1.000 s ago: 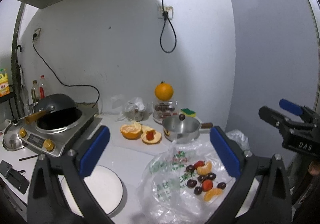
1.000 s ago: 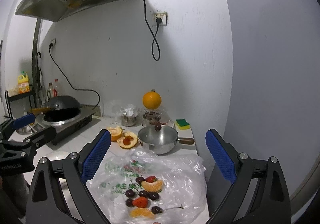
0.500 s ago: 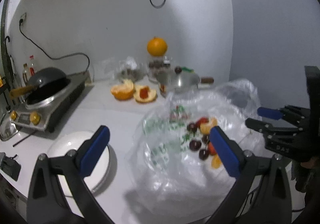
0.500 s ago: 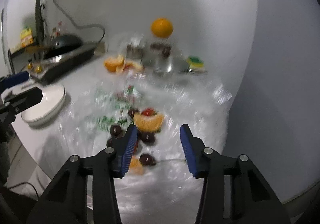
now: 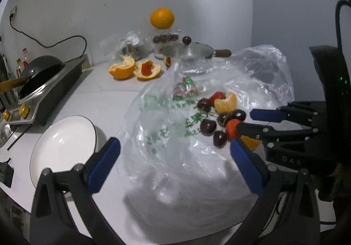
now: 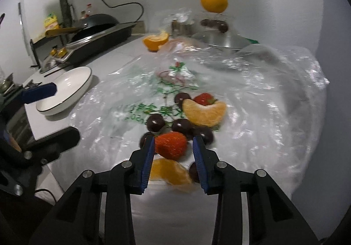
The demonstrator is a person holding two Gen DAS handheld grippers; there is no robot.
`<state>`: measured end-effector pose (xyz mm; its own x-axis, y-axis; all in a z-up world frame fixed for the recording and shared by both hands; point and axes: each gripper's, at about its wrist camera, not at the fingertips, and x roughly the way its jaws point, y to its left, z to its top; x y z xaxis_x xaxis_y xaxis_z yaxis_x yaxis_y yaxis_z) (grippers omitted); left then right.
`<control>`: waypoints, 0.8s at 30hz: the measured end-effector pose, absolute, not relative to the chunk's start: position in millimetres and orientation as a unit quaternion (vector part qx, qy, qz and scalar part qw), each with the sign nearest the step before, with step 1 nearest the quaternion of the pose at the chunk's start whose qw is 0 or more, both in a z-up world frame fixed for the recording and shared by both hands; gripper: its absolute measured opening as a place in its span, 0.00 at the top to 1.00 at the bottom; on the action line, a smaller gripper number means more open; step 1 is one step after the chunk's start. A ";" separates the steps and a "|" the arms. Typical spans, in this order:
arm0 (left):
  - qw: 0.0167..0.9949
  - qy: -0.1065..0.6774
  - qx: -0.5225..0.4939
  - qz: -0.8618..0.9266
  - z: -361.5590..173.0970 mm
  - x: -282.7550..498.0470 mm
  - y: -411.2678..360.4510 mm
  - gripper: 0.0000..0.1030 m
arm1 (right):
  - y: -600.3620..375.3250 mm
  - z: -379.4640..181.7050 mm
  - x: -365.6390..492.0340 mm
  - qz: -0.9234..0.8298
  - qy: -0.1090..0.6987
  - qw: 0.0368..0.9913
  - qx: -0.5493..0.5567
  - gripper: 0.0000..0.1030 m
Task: Organize fruits
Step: 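Lower the right gripper into the bag and grasp a strawberry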
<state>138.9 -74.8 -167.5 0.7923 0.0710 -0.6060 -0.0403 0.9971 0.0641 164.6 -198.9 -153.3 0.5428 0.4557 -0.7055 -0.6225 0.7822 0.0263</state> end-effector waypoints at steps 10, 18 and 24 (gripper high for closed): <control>0.944 0.323 0.044 0.039 -173.4 147.0 -70.3 0.02 | -194.5 -166.6 182.1 0.331 0.385 0.857 -0.089 0.62; 0.946 0.321 0.049 0.022 -172.5 150.2 -80.0 0.02 | -202.4 -170.4 188.8 0.325 0.397 0.856 -0.067 0.45; 0.945 0.322 0.060 0.015 -172.2 150.3 -86.8 0.02 | -199.7 -169.6 195.1 0.337 0.411 0.846 -0.052 0.45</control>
<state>150.3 -86.8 -172.2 0.7918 0.0668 -0.6071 0.0109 0.9923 0.1234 195.1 -199.7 -169.6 0.4351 0.5280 -0.7293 -0.6127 0.7672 0.1899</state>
